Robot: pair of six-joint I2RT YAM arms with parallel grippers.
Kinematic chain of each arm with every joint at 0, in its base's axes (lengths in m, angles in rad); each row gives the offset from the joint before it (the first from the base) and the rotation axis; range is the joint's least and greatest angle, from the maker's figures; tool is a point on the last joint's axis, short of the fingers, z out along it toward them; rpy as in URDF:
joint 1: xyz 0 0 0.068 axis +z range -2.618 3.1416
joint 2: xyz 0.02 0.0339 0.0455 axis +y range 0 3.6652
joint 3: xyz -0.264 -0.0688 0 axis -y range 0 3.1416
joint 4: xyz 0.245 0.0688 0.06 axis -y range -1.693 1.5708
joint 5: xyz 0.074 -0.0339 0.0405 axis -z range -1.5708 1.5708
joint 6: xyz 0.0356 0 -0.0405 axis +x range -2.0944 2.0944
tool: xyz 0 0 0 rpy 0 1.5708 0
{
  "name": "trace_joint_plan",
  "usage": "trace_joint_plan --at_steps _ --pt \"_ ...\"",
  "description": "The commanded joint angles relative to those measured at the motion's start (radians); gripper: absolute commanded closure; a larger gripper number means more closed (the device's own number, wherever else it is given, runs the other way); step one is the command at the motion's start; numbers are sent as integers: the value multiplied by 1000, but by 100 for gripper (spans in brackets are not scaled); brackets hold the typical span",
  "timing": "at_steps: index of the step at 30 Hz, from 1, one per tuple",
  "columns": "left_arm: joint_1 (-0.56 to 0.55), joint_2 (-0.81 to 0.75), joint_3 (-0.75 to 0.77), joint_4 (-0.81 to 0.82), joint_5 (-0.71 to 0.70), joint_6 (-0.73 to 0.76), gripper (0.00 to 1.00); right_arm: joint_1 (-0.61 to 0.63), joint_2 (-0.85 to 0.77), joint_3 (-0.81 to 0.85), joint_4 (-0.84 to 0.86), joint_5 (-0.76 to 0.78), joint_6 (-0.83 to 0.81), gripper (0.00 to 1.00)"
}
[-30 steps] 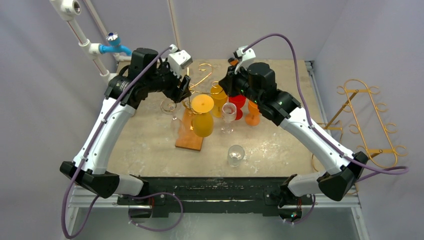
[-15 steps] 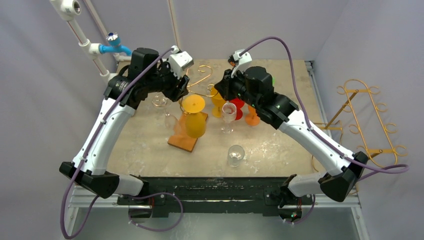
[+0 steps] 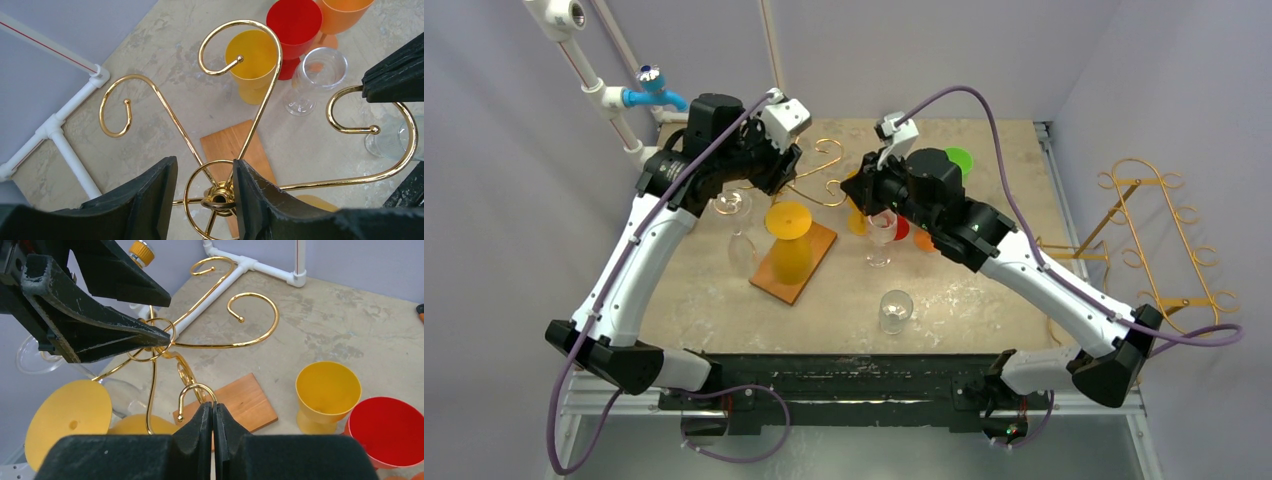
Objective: Place the wine glass upside down on the wine glass rack
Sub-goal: Adjust the wine rack at the center of the board.
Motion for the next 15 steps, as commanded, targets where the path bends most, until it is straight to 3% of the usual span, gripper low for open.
trace_joint_plan --at_steps 1,3,7,15 --pt "8 -18 -18 -2 -65 11 53 28 12 -25 -90 -23 24 87" --pt "8 -23 -19 -2 -62 12 54 28 17 1 -109 -16 28 72" --pt "8 -29 -22 -3 -60 15 55 11 36 80 -133 14 -1 54" --pt "8 -42 -32 -7 -60 23 57 -92 179 280 -190 -42 -21 45"
